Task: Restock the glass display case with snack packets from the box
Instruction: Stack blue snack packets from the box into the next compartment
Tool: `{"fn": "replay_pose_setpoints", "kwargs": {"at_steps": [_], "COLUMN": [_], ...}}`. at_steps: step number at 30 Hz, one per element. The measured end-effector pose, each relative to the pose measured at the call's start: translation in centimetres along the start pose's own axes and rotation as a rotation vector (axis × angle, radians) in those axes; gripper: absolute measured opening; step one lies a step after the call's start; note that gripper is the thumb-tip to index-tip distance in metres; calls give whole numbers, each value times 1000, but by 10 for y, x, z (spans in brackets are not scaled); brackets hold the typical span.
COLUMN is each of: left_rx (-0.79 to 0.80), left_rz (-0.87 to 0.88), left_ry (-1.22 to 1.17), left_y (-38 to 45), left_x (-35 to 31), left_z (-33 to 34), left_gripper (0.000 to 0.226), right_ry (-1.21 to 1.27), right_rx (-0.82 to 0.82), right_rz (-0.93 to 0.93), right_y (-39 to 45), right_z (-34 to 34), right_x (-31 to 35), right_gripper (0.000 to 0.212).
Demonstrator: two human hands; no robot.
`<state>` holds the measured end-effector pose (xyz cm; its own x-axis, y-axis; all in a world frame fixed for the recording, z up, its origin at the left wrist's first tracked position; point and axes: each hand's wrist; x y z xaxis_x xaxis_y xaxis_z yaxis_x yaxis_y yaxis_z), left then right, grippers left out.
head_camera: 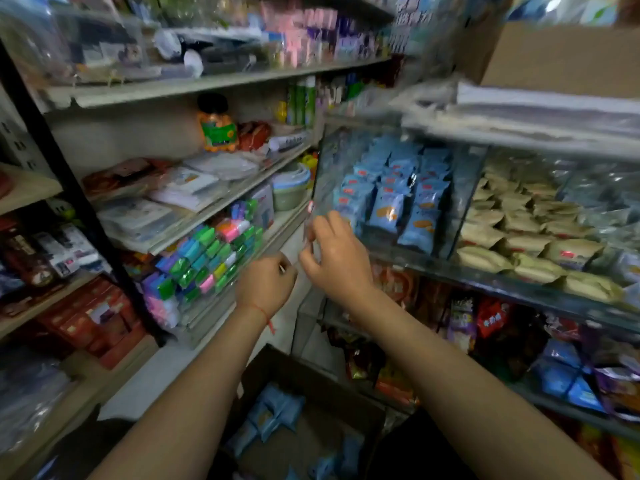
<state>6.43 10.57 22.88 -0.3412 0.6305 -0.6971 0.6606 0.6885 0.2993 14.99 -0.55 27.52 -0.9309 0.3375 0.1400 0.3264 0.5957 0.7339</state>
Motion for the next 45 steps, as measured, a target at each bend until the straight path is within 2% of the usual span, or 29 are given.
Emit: {"fn": "replay_pose_setpoints", "kwargs": {"at_steps": [2,8,12,15,17,21,23,25,27,30,33,36,39,41,43,45], "left_rx": [117,377,618,798,876,955,1029,1105,1137,1069,1010,953,867,811,678,465], "left_rz": [-124,-413,-532,-571,-575,-611,-643,-659,-668,-659,-602,-682,-791,-864,-885,-895], "left_ry": [66,148,212,292,339,384,383,407,455,533,517,393,199,19,-202,-468], "left_y": [-16,-85,-115,-123,-123,-116,-111,-108,-111,-122,-126,-132,-130,-124,-116,-110], "left_x": [35,165,254,301,331,386,405,419,433,447,441,420,387,355,320,287], "left_z": [17,82,130,167,193,248,272,293,310,324,320,306,273,240,204,169], "left_gripper": [18,21,28,38,46,54,60,63,68,60,57,59,69,73,75,77], "right_ry": [42,95,121,126,129,80,77,82,58,-14,5,153,504,702,865,1094], "right_rx": [150,689,1055,1261,1363,1466,1537,1587,1610,1571,1568,1509,1335,1200,1086,914], "right_rz": [6,248,332,331,312,227,148,81,1,-12,120,399,907,1136,1275,1403], "right_y": [-28,-149,-224,-269,-288,-311,-323,-333,-341,-350,-355,-348,-326,-307,-282,-250], "right_z": [31,165,256,315,353,421,450,474,490,502,489,454,408,369,323,274], "right_x": [5,-6,-12,-19,-27,-42,-46,-46,-45,-38,-36,-36,-28,-25,-23,-19], "right_gripper": [13,13,18,30,44,69,73,65,60,60,58,45,18,22,28,21]}}
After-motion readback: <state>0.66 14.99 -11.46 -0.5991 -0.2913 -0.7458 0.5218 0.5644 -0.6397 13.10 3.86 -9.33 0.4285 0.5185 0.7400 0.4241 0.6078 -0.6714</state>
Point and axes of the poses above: each hand's wrist, its own y-axis towards the middle knuckle, its own z-axis out of the palm, x = y × z, and after that the axes turned 8 degrees about -y, right-handed
